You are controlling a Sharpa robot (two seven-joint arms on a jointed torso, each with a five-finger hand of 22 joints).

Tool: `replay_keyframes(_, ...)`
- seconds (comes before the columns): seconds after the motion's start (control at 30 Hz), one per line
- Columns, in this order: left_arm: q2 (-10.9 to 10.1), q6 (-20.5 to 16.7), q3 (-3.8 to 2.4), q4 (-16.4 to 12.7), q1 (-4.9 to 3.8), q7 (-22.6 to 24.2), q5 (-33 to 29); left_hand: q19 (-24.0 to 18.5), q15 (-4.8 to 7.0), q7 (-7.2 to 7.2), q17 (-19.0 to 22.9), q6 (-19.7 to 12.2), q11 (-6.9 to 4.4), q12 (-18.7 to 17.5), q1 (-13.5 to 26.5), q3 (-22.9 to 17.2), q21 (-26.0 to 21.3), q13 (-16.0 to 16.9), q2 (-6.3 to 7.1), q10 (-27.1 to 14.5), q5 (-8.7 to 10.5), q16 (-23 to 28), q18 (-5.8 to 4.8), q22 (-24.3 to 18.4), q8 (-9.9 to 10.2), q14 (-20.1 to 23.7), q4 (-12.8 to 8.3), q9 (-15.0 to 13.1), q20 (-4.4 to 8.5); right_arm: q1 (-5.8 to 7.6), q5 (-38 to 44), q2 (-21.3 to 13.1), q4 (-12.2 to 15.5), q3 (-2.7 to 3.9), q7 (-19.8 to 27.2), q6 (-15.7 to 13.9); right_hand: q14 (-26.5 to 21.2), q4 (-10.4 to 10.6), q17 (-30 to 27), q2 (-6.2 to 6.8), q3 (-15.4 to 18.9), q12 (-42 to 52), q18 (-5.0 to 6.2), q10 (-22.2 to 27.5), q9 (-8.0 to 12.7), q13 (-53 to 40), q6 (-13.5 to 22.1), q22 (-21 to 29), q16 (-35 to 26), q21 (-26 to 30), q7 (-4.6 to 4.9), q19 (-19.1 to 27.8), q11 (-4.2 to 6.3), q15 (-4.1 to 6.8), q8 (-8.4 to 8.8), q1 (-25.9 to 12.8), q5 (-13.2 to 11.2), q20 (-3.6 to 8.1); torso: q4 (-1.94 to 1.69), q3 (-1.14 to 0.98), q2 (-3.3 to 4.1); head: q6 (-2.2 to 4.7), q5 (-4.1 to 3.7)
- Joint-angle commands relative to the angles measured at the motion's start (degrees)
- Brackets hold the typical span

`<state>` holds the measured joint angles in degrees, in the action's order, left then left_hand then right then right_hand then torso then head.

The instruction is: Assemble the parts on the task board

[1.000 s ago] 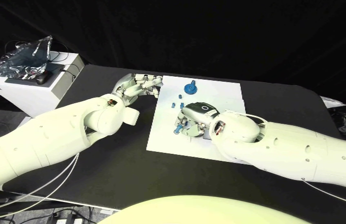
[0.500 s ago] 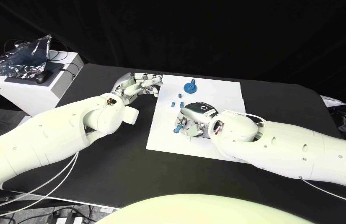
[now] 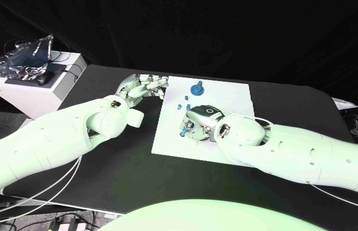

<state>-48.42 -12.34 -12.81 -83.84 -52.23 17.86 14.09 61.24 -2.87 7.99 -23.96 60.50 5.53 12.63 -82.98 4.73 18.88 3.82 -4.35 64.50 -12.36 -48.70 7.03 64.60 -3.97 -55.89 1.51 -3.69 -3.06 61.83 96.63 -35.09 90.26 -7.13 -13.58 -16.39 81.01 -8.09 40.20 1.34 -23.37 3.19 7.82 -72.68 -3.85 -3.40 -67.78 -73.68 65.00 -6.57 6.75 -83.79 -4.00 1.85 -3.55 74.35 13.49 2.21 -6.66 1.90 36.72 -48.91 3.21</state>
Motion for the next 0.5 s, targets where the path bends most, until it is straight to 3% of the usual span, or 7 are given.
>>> replay_keyframes(0.03,0.1,0.7,-0.06,-0.1,-0.01,0.4,-0.1,0.4,0.07,-0.21,0.0,-0.1,-0.04,0.3,0.0,0.0,-0.2,0.1,-0.05,-0.5,0.00,0.0,0.03,0.1,0.2,-0.3,0.2,-0.1,0.00,-0.18,0.1,0.1,0.0,-0.11,1.5,-0.5,0.0,0.5,0.1,1.85,2.1,0.2,1.23,1.3,-0.9,0.0,1.7,0.0,0.2,0.3,0.55,-1.9,0.28,-0.37,-0.02,-0.9,0.7,0.24,0.06,0.02,-0.05,-0.11,0.01)
replay_keyframes(0.1,0.2,0.5,-0.06,-0.1,-0.01,0.5,-0.1,0.4,0.03,-0.16,0.0,-0.2,0.00,0.2,0.2,0.1,-0.4,0.0,-0.03,-0.6,0.04,0.0,0.01,0.3,0.2,-0.3,0.4,-0.1,-0.02,-0.19,-0.2,0.0,0.1,-0.12,1.8,-0.6,0.0,0.9,0.2,2.78,3.1,0.2,1.38,2.5,-0.2,0.0,3.7,0.1,0.3,0.4,0.50,-1.9,-0.01,-0.60,0.04,-1.3,-0.2,0.05,0.06,0.01,-0.06,-0.12,0.00)
replay_keyframes(0.17,0.2,0.3,-0.06,-0.1,-0.01,0.5,-0.1,0.3,-0.01,-0.11,0.0,-0.4,0.04,0.2,0.4,0.2,-0.5,0.0,0.00,-0.6,0.06,0.0,0.00,0.3,0.3,-0.2,0.5,0.0,-0.04,-0.19,-0.6,-0.1,0.2,-0.14,2.3,-1.1,-0.1,1.3,0.0,4.76,5.3,0.3,1.66,5.5,0.0,0.0,5.9,0.4,0.3,0.6,0.37,-2.1,-0.80,-1.13,0.01,-2.0,-0.7,-0.31,0.03,-0.01,-0.05,-0.06,-0.03)
replay_keyframes(0.23,0.1,0.2,-0.06,0.0,-0.01,0.5,-0.2,0.3,-0.02,-0.09,0.0,-0.5,0.05,0.2,0.3,0.2,-0.5,0.1,0.04,-0.7,0.05,0.0,-0.01,0.3,0.2,-0.2,0.5,0.0,-0.06,-0.20,-0.8,-0.2,0.2,-0.15,2.7,-1.7,-0.3,2.5,-0.6,4.83,9.3,0.3,2.64,7.0,0.0,0.0,6.8,1.4,0.3,1.1,0.17,-2.3,-1.13,-1.53,0.00,-0.4,-1.2,-1.18,0.05,-0.01,-0.06,-0.05,-0.04)
replay_keyframes(0.3,0.1,0.1,-0.06,0.0,-0.01,0.5,-0.2,0.3,-0.02,-0.09,0.0,-0.5,0.05,0.2,0.3,0.2,-0.5,0.1,0.04,-0.7,0.05,0.0,-0.01,0.3,0.2,-0.2,0.5,0.0,-0.06,-0.20,-0.9,-0.3,0.3,-0.16,3.0,-2.3,-0.4,2.9,-1.1,4.96,11.5,0.3,2.76,8.2,0.0,0.0,7.2,1.7,0.1,1.2,0.16,-2.3,-1.40,-1.72,-0.03,0.2,-1.1,-1.35,0.07,-0.01,-0.07,-0.04,-0.04)
replay_keyframes(0.33,0.1,0.0,-0.06,0.0,-0.01,0.5,-0.3,0.3,-0.04,-0.03,0.0,-0.6,0.09,0.2,0.5,0.3,-0.6,0.1,0.03,-0.7,0.07,0.0,-0.01,0.3,0.2,-0.2,0.6,0.0,-0.07,-0.22,-1.0,-0.5,0.3,-0.17,3.3,-2.9,-0.4,3.6,-1.7,4.37,15.5,0.2,3.07,9.1,-0.1,0.0,8.3,2.3,0.1,1.3,-0.04,-2.3,-1.59,-1.87,-0.01,1.7,-1.1,-1.64,0.06,-0.01,-0.08,-0.04,-0.04)
replay_keyframes(0.5,0.1,0.0,-0.06,0.0,-0.01,0.6,-0.4,0.3,-0.04,-0.02,0.0,-0.6,0.09,0.2,0.5,0.3,-0.6,0.1,0.02,-0.7,0.07,0.0,-0.01,0.3,0.2,-0.2,0.7,0.0,-0.07,-0.28,-1.1,-1.0,0.6,-0.18,3.5,-4.6,-0.5,4.7,-2.1,4.12,18.7,0.3,3.43,10.5,0.0,0.0,10.5,3.1,0.4,1.0,0.03,-2.4,-1.97,-2.17,-0.01,3.2,-1.5,-1.97,-0.01,-0.07,-0.04,-0.08,-0.02)
